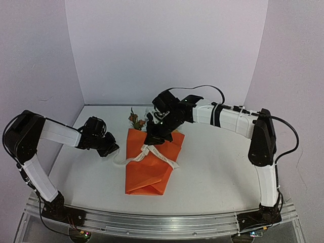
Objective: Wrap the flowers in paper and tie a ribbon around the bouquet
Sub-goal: Cross the ribbon over the folded bouquet.
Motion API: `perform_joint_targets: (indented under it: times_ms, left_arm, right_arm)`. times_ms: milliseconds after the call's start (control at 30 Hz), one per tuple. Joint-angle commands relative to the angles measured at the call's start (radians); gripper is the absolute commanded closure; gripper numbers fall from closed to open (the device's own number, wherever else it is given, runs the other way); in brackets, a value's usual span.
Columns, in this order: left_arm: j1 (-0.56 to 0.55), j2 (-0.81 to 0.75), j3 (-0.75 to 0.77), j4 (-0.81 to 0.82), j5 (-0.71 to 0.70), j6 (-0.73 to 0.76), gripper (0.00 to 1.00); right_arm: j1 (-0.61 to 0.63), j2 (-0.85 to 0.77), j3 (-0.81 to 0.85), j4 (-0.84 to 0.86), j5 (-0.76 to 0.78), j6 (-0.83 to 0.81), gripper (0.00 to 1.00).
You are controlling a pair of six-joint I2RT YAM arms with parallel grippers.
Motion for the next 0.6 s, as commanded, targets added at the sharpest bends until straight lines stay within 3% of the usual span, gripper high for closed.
perform_joint_targets:
  times_ms: [0, 167, 300, 433, 567]
  left_arm:
    - [-0.028, 0.04, 0.048, 0.067, 0.021, -0.01, 1.0]
    - [-0.031, 0.054, 0.037, 0.076, 0.02, -0.02, 1.0]
    - [-0.03, 0.053, 0.034, 0.06, 0.009, -0.014, 1.0]
    - [-0.031, 0.059, 0.03, 0.066, 0.013, -0.013, 1.0]
    - [-0.03, 0.06, 0.033, 0.064, 0.016, -0.009, 1.0]
  right_arm:
    - [0.005, 0.016, 0.058, -0.002, 0.072, 0.092, 0.93]
    - [-0.021, -0.047, -0.049, 0.017, 0.155, 0.224, 0.96]
    - [-0.086, -0.09, -0.141, 0.044, 0.174, 0.273, 0.94]
    - [-0.101, -0.1, -0.156, 0.072, 0.179, 0.242, 0.83]
    - [-0.095, -0.139, -0.197, 0.094, 0.219, 0.154, 0.66]
